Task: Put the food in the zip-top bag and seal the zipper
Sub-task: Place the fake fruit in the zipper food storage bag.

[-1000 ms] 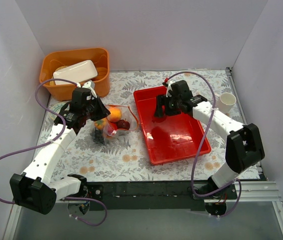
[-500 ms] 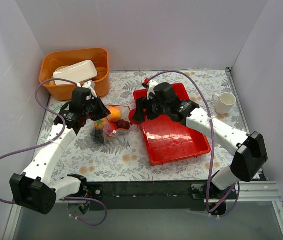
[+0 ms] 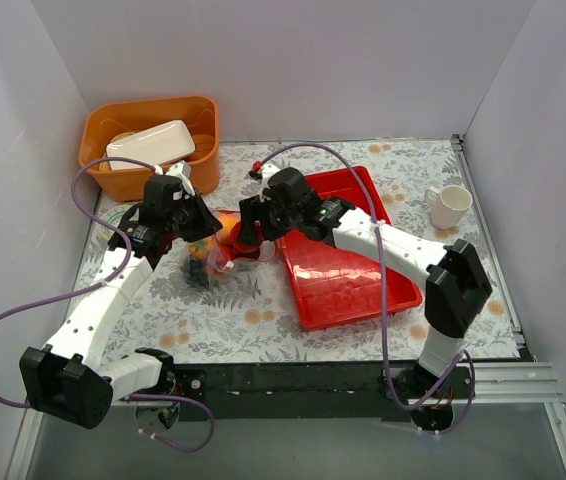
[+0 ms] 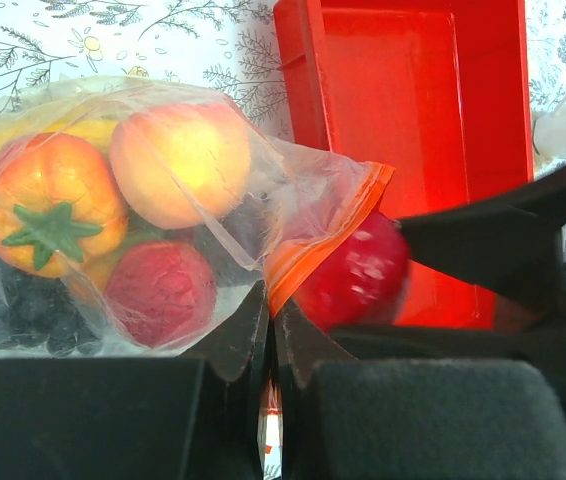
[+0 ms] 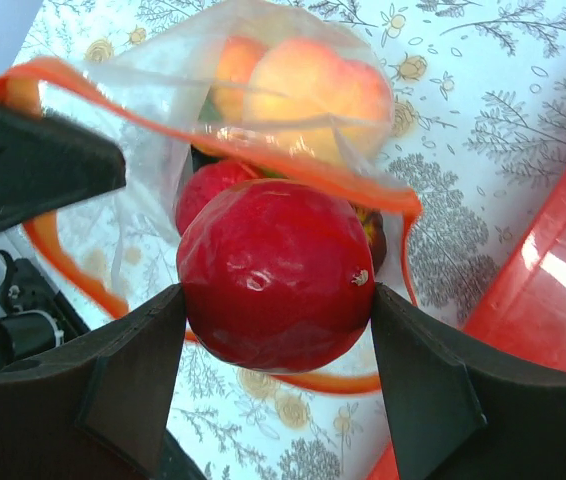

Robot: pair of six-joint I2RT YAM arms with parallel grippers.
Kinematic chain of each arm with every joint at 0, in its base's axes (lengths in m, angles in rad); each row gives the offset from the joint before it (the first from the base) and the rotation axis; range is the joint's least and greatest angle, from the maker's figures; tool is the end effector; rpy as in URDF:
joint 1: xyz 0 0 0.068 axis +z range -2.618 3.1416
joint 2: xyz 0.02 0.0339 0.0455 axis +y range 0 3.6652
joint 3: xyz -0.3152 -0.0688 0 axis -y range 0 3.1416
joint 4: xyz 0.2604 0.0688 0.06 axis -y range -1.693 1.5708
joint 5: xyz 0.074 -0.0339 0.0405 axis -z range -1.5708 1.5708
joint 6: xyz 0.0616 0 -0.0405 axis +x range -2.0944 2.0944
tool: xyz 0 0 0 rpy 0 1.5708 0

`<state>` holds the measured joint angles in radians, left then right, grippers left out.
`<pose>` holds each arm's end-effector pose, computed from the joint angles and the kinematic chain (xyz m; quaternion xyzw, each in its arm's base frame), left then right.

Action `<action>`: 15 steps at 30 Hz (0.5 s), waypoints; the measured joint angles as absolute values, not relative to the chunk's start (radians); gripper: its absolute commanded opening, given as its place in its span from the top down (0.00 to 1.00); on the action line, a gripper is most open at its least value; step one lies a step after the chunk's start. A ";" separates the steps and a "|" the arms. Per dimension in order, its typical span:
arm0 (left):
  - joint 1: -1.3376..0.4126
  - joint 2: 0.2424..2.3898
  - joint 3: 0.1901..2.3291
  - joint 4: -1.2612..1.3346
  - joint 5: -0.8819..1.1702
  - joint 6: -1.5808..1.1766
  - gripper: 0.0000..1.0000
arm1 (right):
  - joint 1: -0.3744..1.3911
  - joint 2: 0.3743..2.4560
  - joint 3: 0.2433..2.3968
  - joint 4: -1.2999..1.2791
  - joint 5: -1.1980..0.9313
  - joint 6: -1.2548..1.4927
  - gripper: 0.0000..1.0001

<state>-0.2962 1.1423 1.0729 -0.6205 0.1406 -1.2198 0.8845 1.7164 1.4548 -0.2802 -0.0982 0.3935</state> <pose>0.2434 -0.0833 0.3561 -0.3752 0.8212 -0.3385 0.2652 0.2797 0.3510 0.3462 -0.2348 0.8376 0.3274 0.3690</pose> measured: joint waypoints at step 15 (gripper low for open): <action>-0.296 1.104 1.073 -0.648 0.120 -1.238 1.00 | 0.952 1.895 1.646 -0.306 -0.136 0.333 0.02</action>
